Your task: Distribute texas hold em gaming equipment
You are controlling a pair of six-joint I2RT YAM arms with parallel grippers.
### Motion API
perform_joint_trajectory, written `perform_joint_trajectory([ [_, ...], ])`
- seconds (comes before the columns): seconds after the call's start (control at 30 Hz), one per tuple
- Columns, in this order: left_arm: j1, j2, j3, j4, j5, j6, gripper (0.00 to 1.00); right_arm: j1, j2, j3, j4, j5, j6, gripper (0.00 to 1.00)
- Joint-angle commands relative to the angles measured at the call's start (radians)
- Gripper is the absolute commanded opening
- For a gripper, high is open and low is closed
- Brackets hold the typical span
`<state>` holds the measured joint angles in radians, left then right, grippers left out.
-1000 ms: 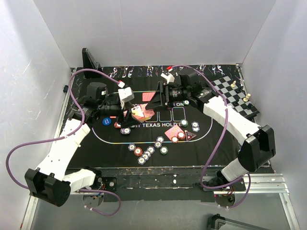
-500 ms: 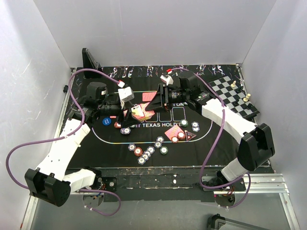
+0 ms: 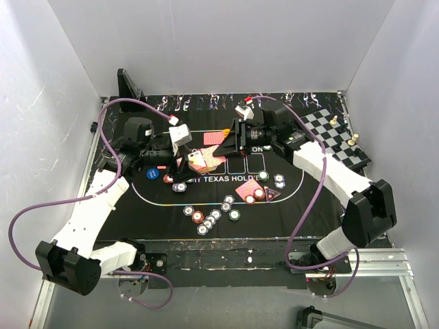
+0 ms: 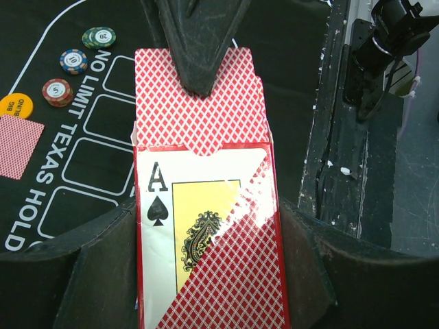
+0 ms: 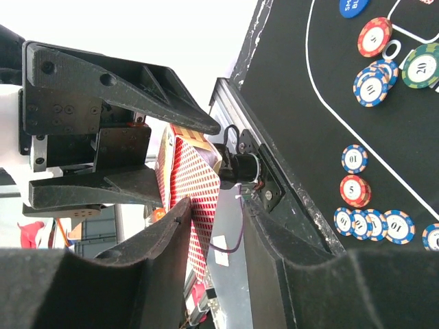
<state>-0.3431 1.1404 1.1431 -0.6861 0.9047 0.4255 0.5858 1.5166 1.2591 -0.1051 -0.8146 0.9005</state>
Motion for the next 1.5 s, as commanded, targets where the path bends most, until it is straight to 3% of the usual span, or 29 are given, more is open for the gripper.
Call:
perform_joint_trajectory([
  [0.0, 0.003, -0.028, 0.024, 0.053, 0.042, -0.011, 0.0, -0.021, -0.047, -0.018, -0.016, 0.006, -0.032, 0.42],
  [0.2, 0.004, -0.025, 0.029, 0.054, 0.043, -0.014, 0.0, -0.044, -0.07, -0.021, -0.033, 0.003, -0.034, 0.35],
  [0.3, 0.003, -0.024, 0.026, 0.056, 0.045, -0.014, 0.0, -0.058, -0.087, -0.02, -0.041, 0.002, -0.035, 0.25],
  [0.53, 0.004, -0.028, 0.026, 0.057, 0.043, -0.016, 0.0, -0.11, -0.128, -0.012, -0.067, -0.001, -0.045, 0.21],
  [0.7, 0.003, -0.033, 0.02, 0.057, 0.04, -0.019, 0.0, -0.167, -0.136, -0.021, -0.028, -0.027, 0.0, 0.01],
  [1.0, 0.004, -0.042, 0.024, 0.034, 0.025, -0.011, 0.0, -0.257, -0.059, 0.046, 0.079, -0.074, 0.066, 0.01],
  [1.17, 0.004, -0.053, 0.029, 0.017, 0.026, -0.008, 0.0, -0.273, 0.111, 0.143, 0.125, -0.051, 0.051, 0.01],
  [1.3, 0.004, -0.053, 0.04, 0.011, 0.039, -0.022, 0.0, -0.259, 0.345, 0.262, 0.159, 0.001, 0.049, 0.01],
  [1.47, 0.004, -0.054, 0.032, 0.025, 0.046, -0.025, 0.0, -0.204, 0.633, 0.569, -0.057, 0.141, -0.06, 0.01],
])
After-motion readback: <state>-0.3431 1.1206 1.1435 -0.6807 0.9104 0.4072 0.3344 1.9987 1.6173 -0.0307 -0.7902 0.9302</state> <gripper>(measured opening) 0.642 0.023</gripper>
